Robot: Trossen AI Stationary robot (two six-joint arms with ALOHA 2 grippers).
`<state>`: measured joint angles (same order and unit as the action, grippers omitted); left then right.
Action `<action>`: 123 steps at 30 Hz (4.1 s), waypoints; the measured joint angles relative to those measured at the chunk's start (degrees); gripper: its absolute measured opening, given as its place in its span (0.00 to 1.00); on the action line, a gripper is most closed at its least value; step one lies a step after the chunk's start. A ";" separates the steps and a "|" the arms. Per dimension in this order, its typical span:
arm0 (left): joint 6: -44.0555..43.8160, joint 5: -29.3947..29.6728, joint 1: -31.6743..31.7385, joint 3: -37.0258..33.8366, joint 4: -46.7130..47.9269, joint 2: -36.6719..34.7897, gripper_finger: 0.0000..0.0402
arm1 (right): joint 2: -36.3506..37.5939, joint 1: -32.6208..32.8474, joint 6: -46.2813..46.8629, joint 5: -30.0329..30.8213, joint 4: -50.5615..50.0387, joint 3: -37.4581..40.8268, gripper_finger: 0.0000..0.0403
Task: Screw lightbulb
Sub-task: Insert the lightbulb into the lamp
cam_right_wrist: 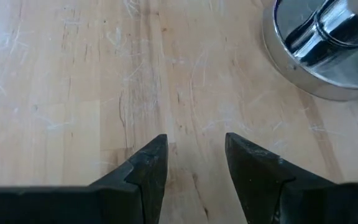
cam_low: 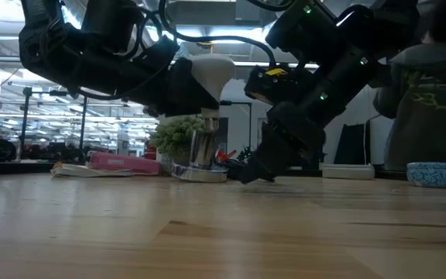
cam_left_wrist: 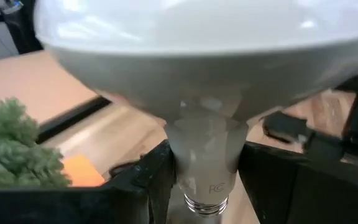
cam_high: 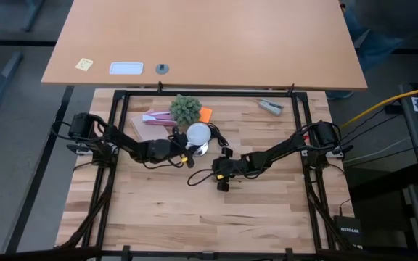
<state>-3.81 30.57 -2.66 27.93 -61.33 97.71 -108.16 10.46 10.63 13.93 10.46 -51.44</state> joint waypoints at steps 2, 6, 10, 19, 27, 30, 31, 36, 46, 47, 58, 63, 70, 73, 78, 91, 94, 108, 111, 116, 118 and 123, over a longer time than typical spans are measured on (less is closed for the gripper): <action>0.07 2.47 -0.02 0.03 -1.80 -0.01 0.37 | 0.00 0.00 0.00 0.00 -0.21 0.00 0.42; 2.64 6.21 0.02 0.03 -1.94 -0.90 0.37 | 0.00 0.02 -0.02 0.00 -0.84 0.00 0.42; 2.75 6.33 0.02 0.03 1.34 -2.07 0.37 | 0.00 0.02 -0.08 0.02 -2.09 0.00 0.42; -2.50 6.38 0.01 0.03 10.64 -3.36 0.37 | 0.00 0.02 -0.39 0.55 -2.60 0.00 0.42; -7.67 6.29 0.02 0.13 15.23 -3.21 0.37 | 0.00 0.02 -0.42 0.57 -2.53 0.00 0.42; -8.98 5.81 0.00 0.14 15.24 -3.21 0.37 | 0.00 0.02 -0.44 0.59 -2.51 0.00 0.42; -9.39 5.81 -0.04 0.14 15.26 -3.21 0.37 | 0.00 0.02 -0.47 0.58 -2.51 0.00 0.42; -11.19 4.79 -0.29 0.12 15.32 -3.21 0.37 | 0.00 0.02 -2.00 0.59 -2.51 0.00 0.42; -14.06 4.67 -1.69 0.07 15.56 -3.10 0.37 | 0.76 0.00 -2.69 0.60 -4.34 -0.02 0.42; -14.35 4.54 -1.85 0.06 15.54 -3.09 0.37 | 1.20 0.00 -3.27 0.60 -5.01 -0.02 0.42; -14.05 4.09 -3.66 5.43 13.74 3.23 0.37 | 9.49 0.00 -6.78 7.15 -8.62 0.00 0.42; -10.64 3.16 -3.74 8.12 14.47 4.29 0.37 | 10.29 0.00 -6.88 7.56 -9.74 0.00 0.42; -10.76 3.65 -3.78 8.22 15.84 4.26 0.37 | 10.29 0.00 -5.95 7.58 -13.21 0.00 0.42; -10.77 3.84 -3.78 8.12 16.04 4.24 0.37 | 10.29 0.00 -4.90 7.58 -13.68 0.00 0.42; -10.04 4.07 -4.04 8.12 16.09 4.24 0.37 | 10.29 0.00 -4.68 7.56 -13.68 0.00 0.42; -7.60 8.94 -6.47 8.05 16.31 4.24 0.37 | 8.49 0.00 -1.57 7.61 -12.87 0.00 0.42; -9.04 9.13 -6.47 8.05 16.33 4.24 0.37 | 6.57 0.02 -0.48 8.57 -11.99 0.00 0.42; -11.03 9.35 -6.43 8.03 16.34 4.24 0.37 | -2.33 -7.30 -0.80 15.09 -3.75 -0.17 0.42; -11.16 9.46 -6.47 8.01 16.38 4.24 0.37 | -3.52 -9.90 -3.18 14.50 0.15 -0.15 0.42; -11.26 9.38 -6.40 8.03 16.62 4.24 0.37 | -4.24 -13.16 -7.55 13.72 5.58 0.07 0.42; -11.44 9.42 -6.43 8.03 16.81 4.24 0.37 | -4.30 -14.10 -8.26 12.06 6.76 0.08 0.42; -11.41 9.45 -6.38 8.04 16.98 4.24 0.37 | -4.33 -14.64 -8.27 10.95 6.28 0.02 0.42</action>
<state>-15.22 40.02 -9.04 35.97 -44.34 101.95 -112.49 -4.19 2.36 24.89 16.73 -51.42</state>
